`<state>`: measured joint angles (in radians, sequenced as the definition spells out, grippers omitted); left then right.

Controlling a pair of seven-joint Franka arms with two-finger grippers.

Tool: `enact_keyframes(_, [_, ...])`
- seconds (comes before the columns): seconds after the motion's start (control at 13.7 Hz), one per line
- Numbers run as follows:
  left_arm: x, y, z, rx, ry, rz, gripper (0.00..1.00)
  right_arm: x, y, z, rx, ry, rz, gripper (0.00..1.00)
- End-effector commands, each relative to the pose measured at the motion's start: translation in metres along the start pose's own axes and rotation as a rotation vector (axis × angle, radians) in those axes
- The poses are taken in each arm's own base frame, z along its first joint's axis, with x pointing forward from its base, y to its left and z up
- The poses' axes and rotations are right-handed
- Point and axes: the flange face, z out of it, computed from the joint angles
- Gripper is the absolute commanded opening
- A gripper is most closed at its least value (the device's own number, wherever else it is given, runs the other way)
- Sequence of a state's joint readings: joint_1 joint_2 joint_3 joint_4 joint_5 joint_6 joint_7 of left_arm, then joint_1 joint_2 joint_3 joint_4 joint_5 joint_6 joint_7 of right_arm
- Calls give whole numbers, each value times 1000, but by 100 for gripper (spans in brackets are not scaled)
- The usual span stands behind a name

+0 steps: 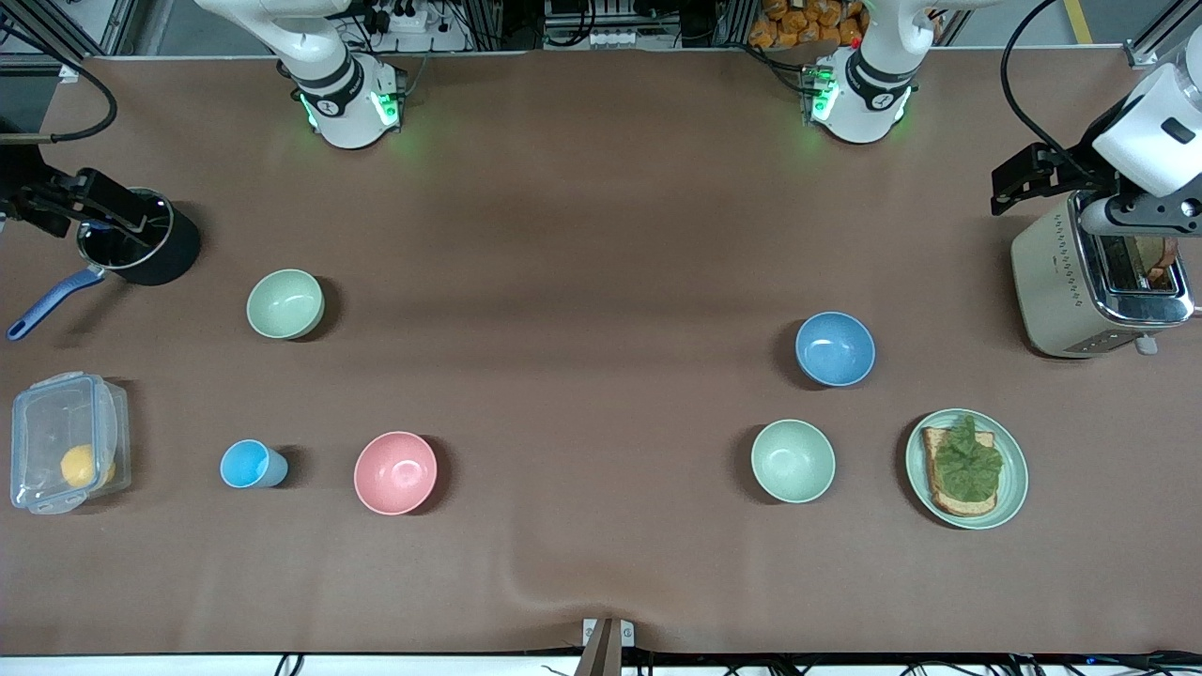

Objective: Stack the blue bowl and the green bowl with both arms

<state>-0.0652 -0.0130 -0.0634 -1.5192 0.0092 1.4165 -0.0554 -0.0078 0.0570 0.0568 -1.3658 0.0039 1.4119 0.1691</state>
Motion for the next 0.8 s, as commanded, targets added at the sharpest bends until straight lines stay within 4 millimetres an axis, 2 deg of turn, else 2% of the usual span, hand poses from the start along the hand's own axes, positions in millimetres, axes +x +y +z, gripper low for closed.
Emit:
enact_keyframes(0.0, [0, -1, -6, -4, 7, 12, 100, -3, 3, -7, -12, 9, 5, 100])
enact_keyframes(0.51, [2, 3, -4, -5, 4, 12, 100, -2, 3, -6, -12, 7, 6, 100])
enact_keyframes(0.73, [2, -2, -4, -3, 2, 10, 100, 0, 4, -4, -11, 8, 9, 100])
